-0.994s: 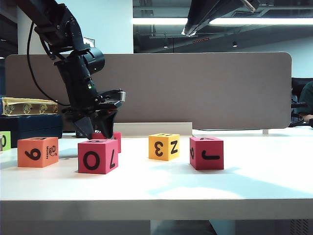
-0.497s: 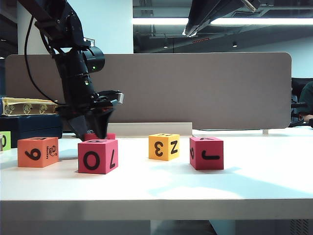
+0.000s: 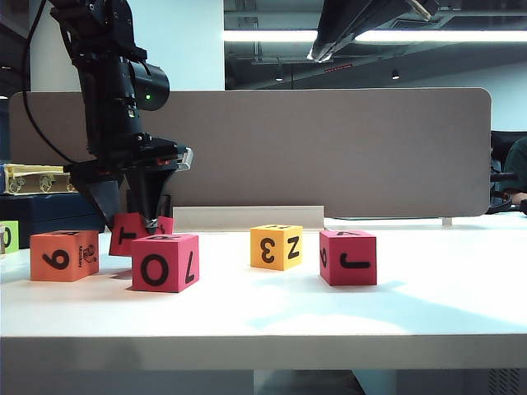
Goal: Select the appropriate blocks from the scattered letter blocks on the table and arrange them in a row to spell out "ALOHA".
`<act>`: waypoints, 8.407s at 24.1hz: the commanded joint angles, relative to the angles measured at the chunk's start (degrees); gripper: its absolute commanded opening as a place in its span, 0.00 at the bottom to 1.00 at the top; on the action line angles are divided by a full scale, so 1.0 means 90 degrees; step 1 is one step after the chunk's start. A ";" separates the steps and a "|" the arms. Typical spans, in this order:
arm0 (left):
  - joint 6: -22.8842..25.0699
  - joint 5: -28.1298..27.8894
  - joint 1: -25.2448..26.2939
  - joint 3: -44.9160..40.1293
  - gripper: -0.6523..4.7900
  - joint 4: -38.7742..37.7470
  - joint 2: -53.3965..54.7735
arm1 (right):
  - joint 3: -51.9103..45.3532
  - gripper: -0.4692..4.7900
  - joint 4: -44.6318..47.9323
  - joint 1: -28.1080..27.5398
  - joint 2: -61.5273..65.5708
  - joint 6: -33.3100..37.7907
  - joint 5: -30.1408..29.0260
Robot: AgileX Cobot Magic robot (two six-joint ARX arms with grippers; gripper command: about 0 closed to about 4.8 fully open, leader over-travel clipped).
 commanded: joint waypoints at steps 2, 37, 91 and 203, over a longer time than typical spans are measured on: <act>-0.0104 0.0058 -0.0010 0.0027 0.63 -0.0260 -0.0022 | 0.0036 0.08 0.0029 0.0010 -0.0010 -0.0019 0.0010; 0.0078 0.0444 -0.0529 0.1481 0.20 -0.1360 -0.0452 | 0.0036 0.08 0.0032 0.0010 -0.0010 -0.0019 0.0012; 0.0408 0.0005 -0.1192 -0.0539 0.11 0.0522 0.0066 | 0.0036 0.08 -0.0253 0.0002 -0.0959 -0.0046 0.0408; -0.1435 -0.0806 -0.2144 0.1401 0.93 0.1892 0.1022 | 0.0134 0.08 -0.0355 -0.0007 -0.0544 -0.0517 0.0981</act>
